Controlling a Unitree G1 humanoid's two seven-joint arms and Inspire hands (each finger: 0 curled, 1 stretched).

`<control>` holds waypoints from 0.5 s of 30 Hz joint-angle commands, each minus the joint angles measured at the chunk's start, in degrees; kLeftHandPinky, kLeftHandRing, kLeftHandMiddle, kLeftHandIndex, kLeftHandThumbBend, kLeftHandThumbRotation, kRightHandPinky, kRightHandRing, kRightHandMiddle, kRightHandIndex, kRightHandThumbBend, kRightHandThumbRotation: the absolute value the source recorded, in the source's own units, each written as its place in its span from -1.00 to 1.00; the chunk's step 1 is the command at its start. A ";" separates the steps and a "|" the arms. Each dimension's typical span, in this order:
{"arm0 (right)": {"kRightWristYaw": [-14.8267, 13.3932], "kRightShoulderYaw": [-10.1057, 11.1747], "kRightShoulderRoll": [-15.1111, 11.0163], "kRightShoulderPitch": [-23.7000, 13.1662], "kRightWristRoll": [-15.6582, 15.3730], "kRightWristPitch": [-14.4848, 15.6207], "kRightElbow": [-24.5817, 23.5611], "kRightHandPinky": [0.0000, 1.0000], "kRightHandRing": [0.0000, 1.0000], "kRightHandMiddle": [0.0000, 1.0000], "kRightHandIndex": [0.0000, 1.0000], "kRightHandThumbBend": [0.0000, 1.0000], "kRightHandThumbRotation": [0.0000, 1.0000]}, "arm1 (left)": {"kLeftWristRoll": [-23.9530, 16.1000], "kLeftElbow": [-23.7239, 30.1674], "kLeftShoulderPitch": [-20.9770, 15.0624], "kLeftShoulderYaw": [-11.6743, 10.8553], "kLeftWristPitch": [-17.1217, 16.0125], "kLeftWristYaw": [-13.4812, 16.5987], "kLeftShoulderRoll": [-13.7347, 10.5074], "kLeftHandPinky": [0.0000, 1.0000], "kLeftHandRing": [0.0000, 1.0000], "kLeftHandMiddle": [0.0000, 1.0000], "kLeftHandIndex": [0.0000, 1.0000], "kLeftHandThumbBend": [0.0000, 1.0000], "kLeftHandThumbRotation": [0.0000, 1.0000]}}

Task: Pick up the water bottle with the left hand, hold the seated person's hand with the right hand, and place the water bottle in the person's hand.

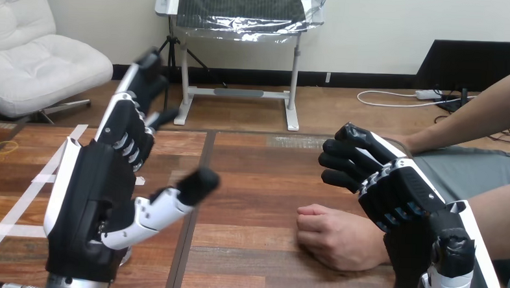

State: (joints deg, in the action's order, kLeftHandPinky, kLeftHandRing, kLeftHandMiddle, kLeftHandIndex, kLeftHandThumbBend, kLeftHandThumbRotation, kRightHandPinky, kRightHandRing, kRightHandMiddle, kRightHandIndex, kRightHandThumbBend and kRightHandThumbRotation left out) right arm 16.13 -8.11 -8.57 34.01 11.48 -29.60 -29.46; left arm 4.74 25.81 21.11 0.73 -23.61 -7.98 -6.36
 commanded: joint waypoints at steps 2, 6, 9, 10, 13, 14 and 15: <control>0.01 0.33 0.00 -1.63 1.25 -0.26 -1.31 0.57 0.62 0.63 0.66 0.61 1.00 | -0.85 2.75 -1.92 -0.39 0.51 0.62 0.26 1.00 1.00 1.00 1.00 1.00 -0.99; -0.03 0.36 -0.06 -1.65 1.22 -0.13 -1.32 0.58 0.62 0.63 0.67 0.61 1.00 | -1.35 3.08 -1.77 -0.65 1.65 0.71 -0.30 1.00 1.00 1.00 1.00 1.00 -1.00; -0.07 0.31 -0.04 -1.65 1.20 -0.17 -1.29 0.59 0.63 0.63 0.67 0.61 1.00 | -1.57 3.35 -1.74 -0.75 2.22 0.82 -0.50 1.00 1.00 1.00 1.00 1.00 -1.00; -0.08 0.30 -0.04 -1.68 1.18 -0.20 -1.28 0.59 0.63 0.63 0.67 0.61 1.00 | -1.96 3.50 -1.69 -0.96 2.58 1.04 -0.52 1.00 1.00 1.00 1.00 1.00 -1.00; -0.20 0.31 0.04 -1.72 1.01 -0.27 -1.25 0.59 0.62 0.63 0.67 0.60 1.00 | -3.16 3.47 -1.93 -1.81 3.04 1.76 -0.58 1.00 1.00 1.00 1.00 1.00 -0.99; -0.24 0.31 0.06 -1.71 0.96 -0.27 -1.24 0.59 0.62 0.63 0.67 0.60 1.00 | -3.36 3.42 -2.02 -1.96 3.05 1.88 -0.58 1.00 1.00 1.00 1.00 1.00 -0.99; -0.28 0.33 0.11 -1.72 0.84 -0.36 -1.20 0.59 0.62 0.63 0.67 0.60 1.00 | -3.99 3.22 -2.30 -2.44 3.02 2.27 -0.63 1.00 1.00 1.00 1.00 1.00 -0.98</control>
State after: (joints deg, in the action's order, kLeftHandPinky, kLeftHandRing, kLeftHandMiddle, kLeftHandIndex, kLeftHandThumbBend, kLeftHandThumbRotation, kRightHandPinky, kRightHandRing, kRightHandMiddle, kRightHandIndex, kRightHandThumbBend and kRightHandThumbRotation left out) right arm 16.13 -8.11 -8.79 34.01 11.57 -29.60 -29.46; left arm 2.35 27.19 21.17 0.33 -21.04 -7.03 -6.89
